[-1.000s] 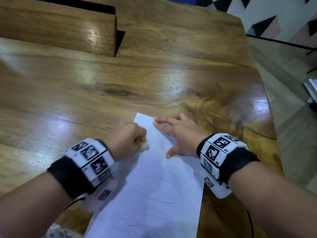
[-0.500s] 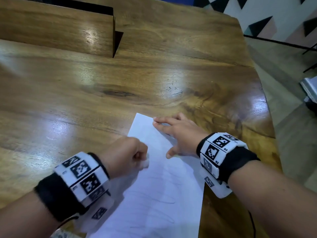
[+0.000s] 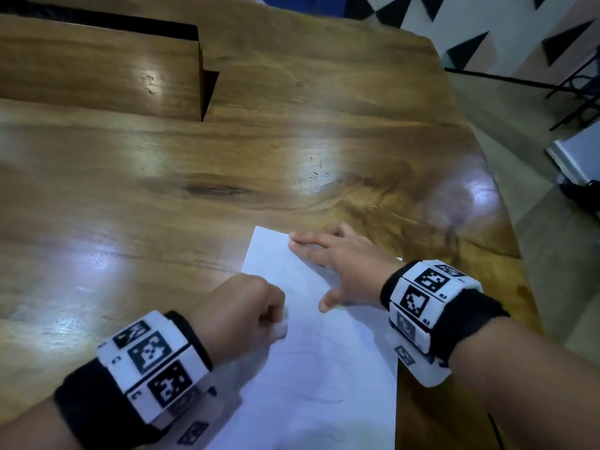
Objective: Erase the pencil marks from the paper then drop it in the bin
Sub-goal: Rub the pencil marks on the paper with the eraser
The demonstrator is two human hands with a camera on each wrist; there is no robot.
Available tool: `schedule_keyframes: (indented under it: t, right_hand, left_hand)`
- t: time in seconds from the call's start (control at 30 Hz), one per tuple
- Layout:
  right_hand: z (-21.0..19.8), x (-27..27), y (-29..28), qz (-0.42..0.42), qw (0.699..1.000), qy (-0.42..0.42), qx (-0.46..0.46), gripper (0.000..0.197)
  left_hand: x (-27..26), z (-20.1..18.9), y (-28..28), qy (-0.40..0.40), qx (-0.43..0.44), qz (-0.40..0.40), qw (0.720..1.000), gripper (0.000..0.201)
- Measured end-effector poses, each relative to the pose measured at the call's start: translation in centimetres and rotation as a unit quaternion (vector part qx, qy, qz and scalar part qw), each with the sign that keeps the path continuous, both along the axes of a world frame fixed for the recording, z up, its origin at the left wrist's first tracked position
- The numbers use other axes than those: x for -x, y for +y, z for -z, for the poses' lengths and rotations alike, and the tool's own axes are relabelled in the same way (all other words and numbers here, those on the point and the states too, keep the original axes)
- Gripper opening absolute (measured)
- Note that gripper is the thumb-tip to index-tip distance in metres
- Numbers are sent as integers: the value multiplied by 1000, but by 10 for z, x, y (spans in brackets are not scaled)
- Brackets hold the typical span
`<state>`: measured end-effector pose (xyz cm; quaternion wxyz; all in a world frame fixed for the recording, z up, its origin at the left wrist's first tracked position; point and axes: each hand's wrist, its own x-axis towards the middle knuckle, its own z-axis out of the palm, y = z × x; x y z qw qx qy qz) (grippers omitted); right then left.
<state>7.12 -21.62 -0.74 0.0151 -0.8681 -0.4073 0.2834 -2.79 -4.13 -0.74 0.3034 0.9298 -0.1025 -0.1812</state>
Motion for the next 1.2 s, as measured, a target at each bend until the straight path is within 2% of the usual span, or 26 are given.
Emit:
schedule_keyframes:
  t: [0.1,0.17,0.23,0.37,0.4,0.47,0.57,0.63,0.73,0.9,1.07,1.2]
  right_hand:
    - [1,0,0,3,1000,0,-3,100]
    - [1,0,-1,3,1000,3,-5,100]
    - [1,0,-1,0,1000,-1,-6,99]
    - [2,1,-2,-4,1000,-6,0,99]
    - [2,1,-1,-5,1000,-8,-2,99]
    - [3,1,-1,-3,1000,-13,-10,100]
    - [5,2,-2,9,1000,-9,-26,103]
    - [6,2,-2,12,999,-10,-34,104]
    - [6,1,-2,14,999,-3,-35,103]
    - [5,1,0,10,1000,-2,-22,104]
    - [2,3,-2,8,1000,-6,-15,102]
    - [2,2,0,7,1000,-10,-13,102]
  left_hand:
    - [-21,-6,-6,-42,-27,-54,997,13]
    - [-23,-3,-9,-67,-36,-94,993,19]
    - [-9,-1,-7,-44,-22,-90,995,21]
    - [17,-7,-7,53,-3,-24,998,33]
    - [11,-10,-6,50,-10,-31,998,30]
    - [-14,-11,-4,7,-13,-98,995,20]
    - [-44,-5,-5,-9,12,-197,980,27]
    - [-43,-3,-5,10,1,-187,982,29]
    - [-44,-8,0,63,-1,-155,986,16]
    - [-66,-9,-3,-35,-16,-243,969,21]
    - [-54,-9,-4,52,4,-189,981,12]
    - [-66,-14,-6,-29,-9,-256,966,11]
